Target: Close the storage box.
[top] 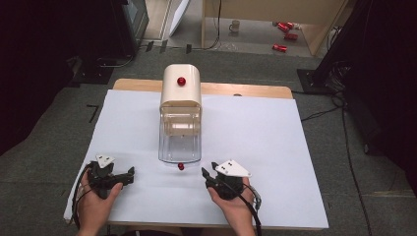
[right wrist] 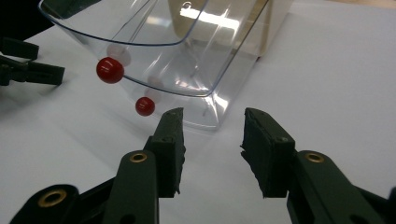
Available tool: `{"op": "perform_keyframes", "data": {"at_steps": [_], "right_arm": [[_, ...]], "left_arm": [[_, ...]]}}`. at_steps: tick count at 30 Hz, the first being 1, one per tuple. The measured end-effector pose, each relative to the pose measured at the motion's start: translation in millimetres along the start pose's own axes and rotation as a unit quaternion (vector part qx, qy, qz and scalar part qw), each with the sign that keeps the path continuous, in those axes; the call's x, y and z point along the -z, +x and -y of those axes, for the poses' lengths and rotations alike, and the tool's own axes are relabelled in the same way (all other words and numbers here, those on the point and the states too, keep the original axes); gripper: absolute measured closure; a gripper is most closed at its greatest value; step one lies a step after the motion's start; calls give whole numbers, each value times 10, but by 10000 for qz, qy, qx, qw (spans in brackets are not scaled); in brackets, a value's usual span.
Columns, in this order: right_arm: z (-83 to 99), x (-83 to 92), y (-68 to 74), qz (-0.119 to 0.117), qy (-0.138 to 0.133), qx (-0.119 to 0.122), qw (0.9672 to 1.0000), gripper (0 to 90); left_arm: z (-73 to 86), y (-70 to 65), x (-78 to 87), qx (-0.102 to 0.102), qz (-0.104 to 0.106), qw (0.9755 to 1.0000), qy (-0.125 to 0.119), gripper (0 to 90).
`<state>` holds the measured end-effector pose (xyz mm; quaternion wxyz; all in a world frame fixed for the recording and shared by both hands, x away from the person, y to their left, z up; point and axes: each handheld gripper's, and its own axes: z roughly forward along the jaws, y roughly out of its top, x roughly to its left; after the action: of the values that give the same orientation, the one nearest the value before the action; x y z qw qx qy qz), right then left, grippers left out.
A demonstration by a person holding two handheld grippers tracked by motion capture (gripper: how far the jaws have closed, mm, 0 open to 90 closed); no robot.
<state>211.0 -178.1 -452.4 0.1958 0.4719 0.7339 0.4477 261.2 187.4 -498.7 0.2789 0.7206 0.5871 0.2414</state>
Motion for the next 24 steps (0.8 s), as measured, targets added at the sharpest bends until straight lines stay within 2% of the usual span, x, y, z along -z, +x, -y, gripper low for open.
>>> {"op": "perform_keyframes", "data": {"at_steps": [24], "right_arm": [[-57, -172, 322, -381, 7, 162, 9991, 631]], "left_arm": [[0, 0, 1, 0, 2, 10000, 7, 0]]}}
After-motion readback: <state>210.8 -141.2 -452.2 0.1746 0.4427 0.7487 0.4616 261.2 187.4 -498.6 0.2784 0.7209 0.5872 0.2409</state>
